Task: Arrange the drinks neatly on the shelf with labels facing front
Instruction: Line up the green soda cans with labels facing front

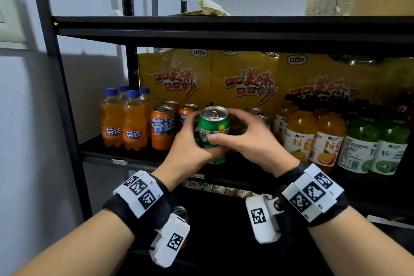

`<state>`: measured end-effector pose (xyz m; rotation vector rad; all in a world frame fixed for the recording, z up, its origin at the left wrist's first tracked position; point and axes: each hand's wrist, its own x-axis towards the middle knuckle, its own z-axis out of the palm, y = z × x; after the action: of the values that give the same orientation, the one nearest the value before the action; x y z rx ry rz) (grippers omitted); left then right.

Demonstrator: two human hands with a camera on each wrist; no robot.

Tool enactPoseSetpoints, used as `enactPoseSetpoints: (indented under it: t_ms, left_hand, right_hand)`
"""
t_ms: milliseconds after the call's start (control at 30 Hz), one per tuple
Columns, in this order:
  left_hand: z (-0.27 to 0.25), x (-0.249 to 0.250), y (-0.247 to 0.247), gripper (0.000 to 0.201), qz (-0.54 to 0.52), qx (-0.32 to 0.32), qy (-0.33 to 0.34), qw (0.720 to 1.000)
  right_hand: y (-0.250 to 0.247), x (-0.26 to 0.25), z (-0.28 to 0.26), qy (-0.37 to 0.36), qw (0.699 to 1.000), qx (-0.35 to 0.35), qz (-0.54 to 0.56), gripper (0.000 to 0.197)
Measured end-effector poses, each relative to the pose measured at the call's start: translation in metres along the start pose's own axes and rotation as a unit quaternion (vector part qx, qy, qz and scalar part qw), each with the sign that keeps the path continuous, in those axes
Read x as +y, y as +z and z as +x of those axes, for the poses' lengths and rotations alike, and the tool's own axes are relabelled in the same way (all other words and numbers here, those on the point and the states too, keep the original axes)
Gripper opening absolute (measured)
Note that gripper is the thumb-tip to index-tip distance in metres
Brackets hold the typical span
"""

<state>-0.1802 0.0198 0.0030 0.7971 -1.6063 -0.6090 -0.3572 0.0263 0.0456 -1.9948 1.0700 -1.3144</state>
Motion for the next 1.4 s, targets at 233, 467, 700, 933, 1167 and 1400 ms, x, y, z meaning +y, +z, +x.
enactPoseSetpoints:
  t_ms: [233,467,700,933,1167,1400]
  left_hand:
    - [0.001,-0.022,-0.029,0.073,0.041,0.017,-0.077,0.996]
    - [0.011,-0.031,-0.046,0.080,0.029,-0.001,-0.124,0.992]
    - [0.025,-0.034,-0.039,0.083,0.073,-0.035,-0.127,0.989]
    - [0.044,-0.038,-0.022,0.084,0.072,-0.063,-0.136,0.986]
    - [0.055,-0.042,-0.009,0.082,0.088,-0.055,-0.126,0.987]
    - [0.061,-0.043,-0.002,0.085,0.084,-0.057,-0.135,0.986]
  right_hand:
    - [0.008,-0.023,0.062,0.071,0.994,0.001,-0.085,0.037]
    - [0.037,-0.018,0.121,0.175,0.932,-0.163,-0.274,0.070]
    - [0.026,-0.009,0.136,0.197,0.914,-0.169,-0.312,0.065]
    - [0.019,-0.001,0.155,0.215,0.885,-0.155,-0.382,0.064]
    - [0.022,0.007,0.164,0.244,0.908,-0.094,-0.326,0.033]
    - [0.024,0.012,0.160,0.232,0.931,-0.106,-0.262,0.038]
